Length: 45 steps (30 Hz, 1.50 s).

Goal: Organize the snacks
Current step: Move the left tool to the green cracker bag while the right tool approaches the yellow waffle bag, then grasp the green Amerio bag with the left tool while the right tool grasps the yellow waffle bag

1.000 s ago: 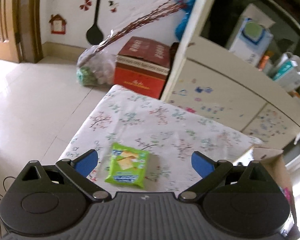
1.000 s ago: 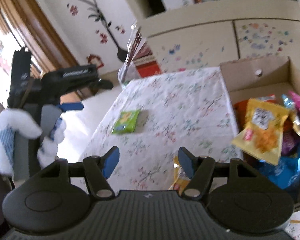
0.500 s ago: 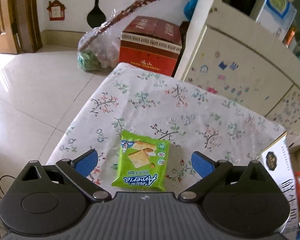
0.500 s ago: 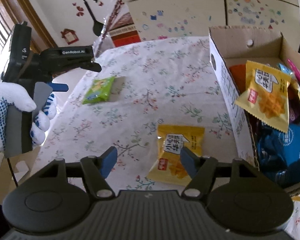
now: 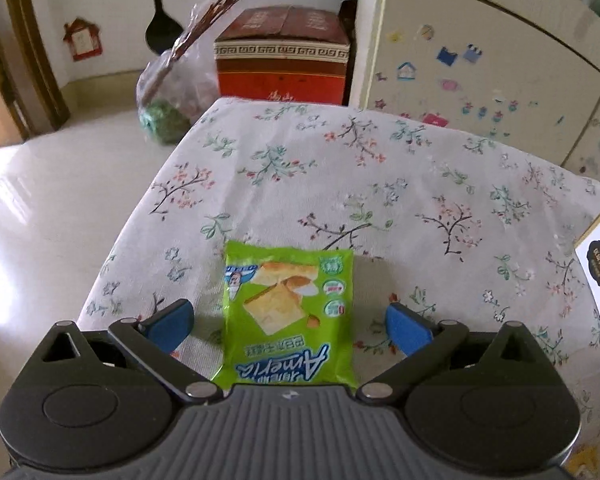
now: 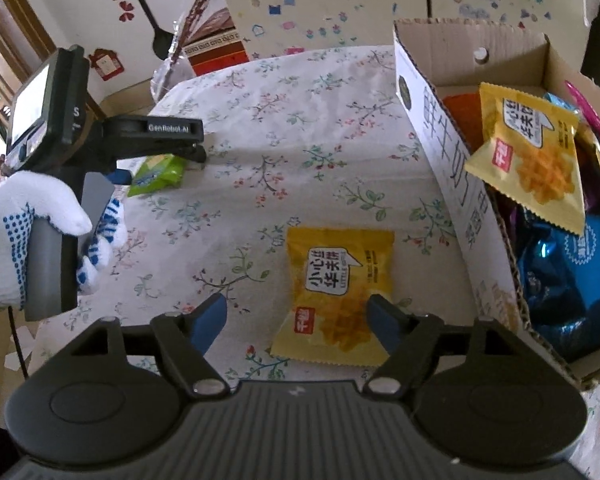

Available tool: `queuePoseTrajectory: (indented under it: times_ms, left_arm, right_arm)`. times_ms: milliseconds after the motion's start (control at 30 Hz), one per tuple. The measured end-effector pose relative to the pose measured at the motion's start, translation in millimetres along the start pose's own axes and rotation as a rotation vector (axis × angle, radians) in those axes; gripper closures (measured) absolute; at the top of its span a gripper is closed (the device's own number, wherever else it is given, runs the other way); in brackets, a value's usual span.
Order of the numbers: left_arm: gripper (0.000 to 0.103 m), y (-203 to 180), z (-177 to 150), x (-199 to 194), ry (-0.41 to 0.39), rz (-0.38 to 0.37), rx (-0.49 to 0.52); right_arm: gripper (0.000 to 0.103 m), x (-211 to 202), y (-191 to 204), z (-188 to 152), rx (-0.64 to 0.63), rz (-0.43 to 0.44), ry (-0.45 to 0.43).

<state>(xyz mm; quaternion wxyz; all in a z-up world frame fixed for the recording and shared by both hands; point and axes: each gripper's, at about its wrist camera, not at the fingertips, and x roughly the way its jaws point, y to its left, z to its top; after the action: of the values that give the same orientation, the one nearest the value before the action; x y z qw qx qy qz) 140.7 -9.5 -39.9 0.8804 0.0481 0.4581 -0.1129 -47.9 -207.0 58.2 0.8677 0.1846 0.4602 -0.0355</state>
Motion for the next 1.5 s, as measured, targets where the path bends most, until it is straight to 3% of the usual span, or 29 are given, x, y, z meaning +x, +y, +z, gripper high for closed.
queuePoseTrajectory:
  times_ms: [233,567,933,1100,1233,1267,1500]
  left_arm:
    - [0.000,0.4,-1.1,1.0,-0.017,0.001,-0.010]
    - [0.000,-2.1,-0.1,0.4,-0.006,0.010,-0.008]
    - [0.000,-2.2,-3.9,-1.3,-0.021,0.005,0.004]
    - [0.015,-4.9,-4.8,-6.0,-0.040,-0.026,0.024]
    - [0.037,-11.7,-5.0,-11.9,-0.054,-0.058,0.059]
    - [0.040,-11.7,-5.2,-12.8,-0.052,-0.066,0.055]
    - [0.045,-9.6,-6.2,-25.6,-0.063,-0.095,0.027]
  right_arm:
    - [0.016,7.0,0.1,-2.4,0.003,-0.047,-0.018]
    - [0.016,4.4,-6.1,-1.3,0.039,-0.062,-0.030]
    - [0.016,18.7,3.3,-4.4,-0.060,-0.131,-0.039]
    - [0.016,21.4,8.5,-6.0,-0.112,-0.148,-0.037]
    - [0.044,18.0,9.2,-4.0,-0.134,-0.133,-0.055]
    - [0.044,17.9,8.9,-2.6,-0.134,-0.116,-0.051]
    - [0.046,13.0,12.1,1.7,-0.119,-0.045,-0.061]
